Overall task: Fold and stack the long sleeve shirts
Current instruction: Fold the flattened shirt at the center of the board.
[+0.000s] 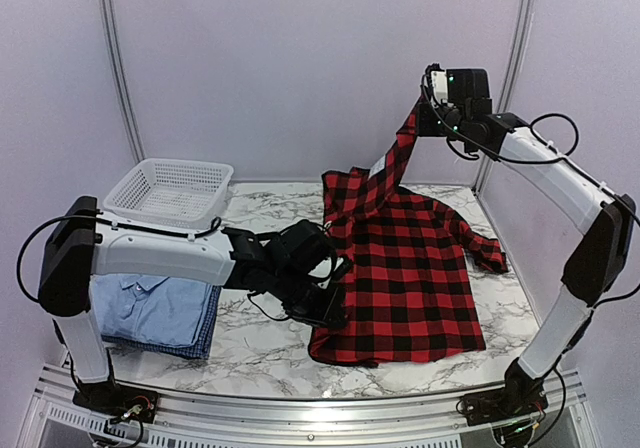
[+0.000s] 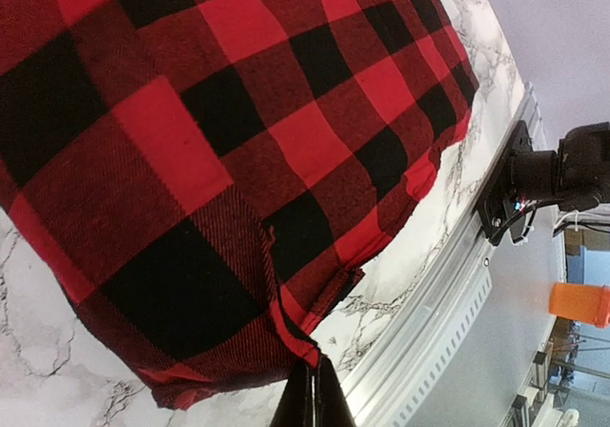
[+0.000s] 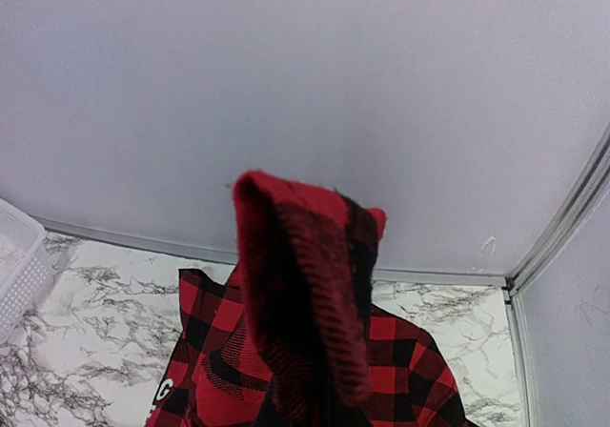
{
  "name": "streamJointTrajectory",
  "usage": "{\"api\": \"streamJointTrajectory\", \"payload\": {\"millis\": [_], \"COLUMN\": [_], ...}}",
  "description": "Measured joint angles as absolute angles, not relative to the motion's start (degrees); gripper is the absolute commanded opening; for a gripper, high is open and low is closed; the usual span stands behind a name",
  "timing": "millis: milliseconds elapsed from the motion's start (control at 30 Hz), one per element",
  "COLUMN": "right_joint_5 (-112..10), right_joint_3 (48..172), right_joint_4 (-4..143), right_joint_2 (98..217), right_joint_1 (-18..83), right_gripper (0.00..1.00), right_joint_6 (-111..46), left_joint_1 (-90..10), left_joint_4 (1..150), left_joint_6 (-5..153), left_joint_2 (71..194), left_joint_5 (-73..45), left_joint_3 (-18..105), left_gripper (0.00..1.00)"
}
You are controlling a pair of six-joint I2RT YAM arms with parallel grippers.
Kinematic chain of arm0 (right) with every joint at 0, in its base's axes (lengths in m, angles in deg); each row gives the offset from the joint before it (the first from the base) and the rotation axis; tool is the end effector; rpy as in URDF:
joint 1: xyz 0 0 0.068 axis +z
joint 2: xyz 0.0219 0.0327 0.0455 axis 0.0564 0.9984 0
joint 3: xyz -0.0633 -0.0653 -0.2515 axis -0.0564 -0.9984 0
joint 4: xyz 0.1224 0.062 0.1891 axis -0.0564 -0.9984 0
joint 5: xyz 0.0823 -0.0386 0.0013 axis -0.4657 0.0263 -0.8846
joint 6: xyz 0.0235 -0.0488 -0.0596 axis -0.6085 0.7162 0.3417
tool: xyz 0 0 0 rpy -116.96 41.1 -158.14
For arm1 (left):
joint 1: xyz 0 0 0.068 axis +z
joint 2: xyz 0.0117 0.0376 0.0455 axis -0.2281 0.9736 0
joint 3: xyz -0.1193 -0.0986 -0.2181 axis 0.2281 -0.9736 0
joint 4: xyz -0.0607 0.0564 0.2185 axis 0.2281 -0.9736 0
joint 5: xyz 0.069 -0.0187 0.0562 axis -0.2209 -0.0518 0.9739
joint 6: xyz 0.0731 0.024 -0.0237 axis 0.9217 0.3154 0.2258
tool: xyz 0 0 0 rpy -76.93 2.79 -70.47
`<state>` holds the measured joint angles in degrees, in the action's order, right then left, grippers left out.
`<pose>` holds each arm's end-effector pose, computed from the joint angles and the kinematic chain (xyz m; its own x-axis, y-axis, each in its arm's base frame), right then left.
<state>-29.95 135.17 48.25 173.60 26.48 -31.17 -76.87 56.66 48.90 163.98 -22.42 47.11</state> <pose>0.3705 0.1422 0.4006 -0.2999 -0.0308 -0.9535 -0.1617 0.9867 0.0189 0.1612 -0.3716 0.2009 -0.8277 0.3763 -0.4162 0.5604 0.5922 -0.5790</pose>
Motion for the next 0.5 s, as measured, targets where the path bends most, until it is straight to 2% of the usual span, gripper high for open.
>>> {"api": "streamJointTrajectory", "payload": {"millis": [500], "right_joint_5": [-29.3], "right_joint_3": [127.6], "right_joint_4": [48.6], "right_joint_2": [170.9], "right_joint_1": [25.5], "right_gripper": [0.00], "right_joint_6": [-31.2], "left_joint_1": [-78.0], "left_joint_4": [54.5], "left_joint_6": [52.2], "left_joint_2": [171.6], "left_joint_5": [-28.7], "left_joint_3": [53.4], "left_gripper": [0.00]}}
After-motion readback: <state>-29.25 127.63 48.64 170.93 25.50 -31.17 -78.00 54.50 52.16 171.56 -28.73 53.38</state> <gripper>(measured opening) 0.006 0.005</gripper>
